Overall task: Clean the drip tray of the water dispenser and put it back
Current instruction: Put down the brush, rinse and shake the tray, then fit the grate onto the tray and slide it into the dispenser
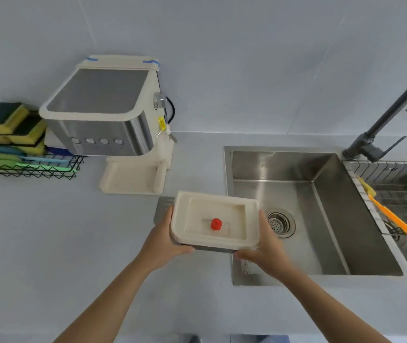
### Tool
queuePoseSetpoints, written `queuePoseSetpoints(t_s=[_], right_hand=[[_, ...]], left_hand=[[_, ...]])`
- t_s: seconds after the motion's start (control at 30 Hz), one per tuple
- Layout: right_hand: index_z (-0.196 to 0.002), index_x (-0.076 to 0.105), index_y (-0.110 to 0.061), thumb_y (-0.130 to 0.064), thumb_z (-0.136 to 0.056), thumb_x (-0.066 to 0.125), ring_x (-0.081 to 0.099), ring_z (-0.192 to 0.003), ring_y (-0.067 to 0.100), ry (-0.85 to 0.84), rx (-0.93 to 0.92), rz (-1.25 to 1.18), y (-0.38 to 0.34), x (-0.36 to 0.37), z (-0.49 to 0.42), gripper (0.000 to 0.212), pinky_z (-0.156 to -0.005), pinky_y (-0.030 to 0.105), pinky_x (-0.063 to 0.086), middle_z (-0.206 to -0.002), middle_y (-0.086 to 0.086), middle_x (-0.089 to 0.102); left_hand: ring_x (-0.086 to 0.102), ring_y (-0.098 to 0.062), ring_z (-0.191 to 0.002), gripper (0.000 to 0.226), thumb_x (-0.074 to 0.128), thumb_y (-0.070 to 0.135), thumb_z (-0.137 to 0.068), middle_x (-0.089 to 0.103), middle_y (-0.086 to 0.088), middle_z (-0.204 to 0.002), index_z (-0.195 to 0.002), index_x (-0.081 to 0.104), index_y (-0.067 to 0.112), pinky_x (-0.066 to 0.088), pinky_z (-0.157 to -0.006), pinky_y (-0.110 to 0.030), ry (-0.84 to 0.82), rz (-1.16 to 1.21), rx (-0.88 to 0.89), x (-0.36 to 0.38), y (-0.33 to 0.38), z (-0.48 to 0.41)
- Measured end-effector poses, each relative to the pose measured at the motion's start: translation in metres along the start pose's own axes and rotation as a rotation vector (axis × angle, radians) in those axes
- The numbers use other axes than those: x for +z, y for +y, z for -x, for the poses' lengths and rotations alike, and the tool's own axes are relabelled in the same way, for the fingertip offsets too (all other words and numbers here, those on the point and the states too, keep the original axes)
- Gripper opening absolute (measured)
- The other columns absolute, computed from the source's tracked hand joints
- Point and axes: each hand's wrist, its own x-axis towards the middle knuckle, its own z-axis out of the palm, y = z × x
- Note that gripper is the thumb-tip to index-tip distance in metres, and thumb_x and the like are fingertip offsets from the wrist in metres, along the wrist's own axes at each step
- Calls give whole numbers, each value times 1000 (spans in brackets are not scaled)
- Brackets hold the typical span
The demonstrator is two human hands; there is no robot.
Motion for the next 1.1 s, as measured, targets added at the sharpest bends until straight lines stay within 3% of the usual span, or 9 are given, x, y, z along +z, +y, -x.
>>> queuePoseSetpoints(t_s=[0.1,0.17,0.37,0.57,0.7,0.83,0.93,1.0,1.1], right_hand=[[-112,26,-59,-14,-48,82,54,-95,13,-32,45,-31,-3,31,16,97,-62,12,47,-115,-8,48],[-115,18,-61,-14,-51,84,52,-99,16,-54,50,1,-5,48,25,103,-70,22,48,-117,-7,46],[-141,10,-19,-22,-55,86,44,-113,14,-136,81,145,1,84,41,114,-84,24,43,-128,-4,40],[-143,-3,-7,-20,-60,85,36,-116,9,-165,82,230,8,95,47,120,-87,11,32,-140,7,31],[-143,-12,-4,-21,-63,83,36,-126,18,-171,93,285,11,99,48,125,-90,16,33,-148,9,22],[-144,-8,-7,-31,-62,83,33,-131,19,-189,154,266,8,93,42,124,-100,26,37,-150,7,20],[-145,-8,-8,-39,-69,76,18,-141,24,-139,266,229,3,82,28,117,-111,40,28,-157,6,6],[-145,2,-8,-37,-75,72,20,-140,24,-94,267,216,-3,73,12,103,-107,35,30,-156,4,10],[-142,20,-10,-28,-79,70,27,-137,24,-49,169,276,-12,63,-24,83,-106,30,27,-150,7,27]], left_hand=[[51,17,-96,107,86,20,-55,52,37,-106,-121,13,63,42,-69,0,-15,13,-64,-14,-24,24],[50,21,-98,105,86,20,-53,53,43,-104,-115,17,69,41,-70,1,-20,21,-80,-19,-38,39],[51,21,-95,99,85,21,-51,54,38,-104,-110,21,69,41,-69,1,-15,-32,-143,-29,-68,72],[56,1,-95,97,83,20,-55,55,21,-109,-128,24,43,43,-70,-13,-63,-85,-161,-26,-79,75],[56,-4,-100,98,82,18,-56,53,16,-114,-132,23,36,44,-73,-17,-93,-102,-158,-25,-81,74],[54,-4,-108,88,83,29,-59,52,16,-120,-129,29,35,42,-75,-12,-164,-68,-200,-35,-76,66],[47,-19,-123,70,72,33,-75,51,0,-132,-132,35,19,42,-91,-25,-127,-133,-247,-48,-69,43],[34,-22,-135,72,65,32,-81,37,-7,-146,-140,28,11,29,-107,-32,-53,-232,-251,-57,-59,21],[30,-22,-137,70,64,27,-82,30,-8,-150,-141,28,13,23,-109,-31,-40,-332,-152,-65,-41,-12]])
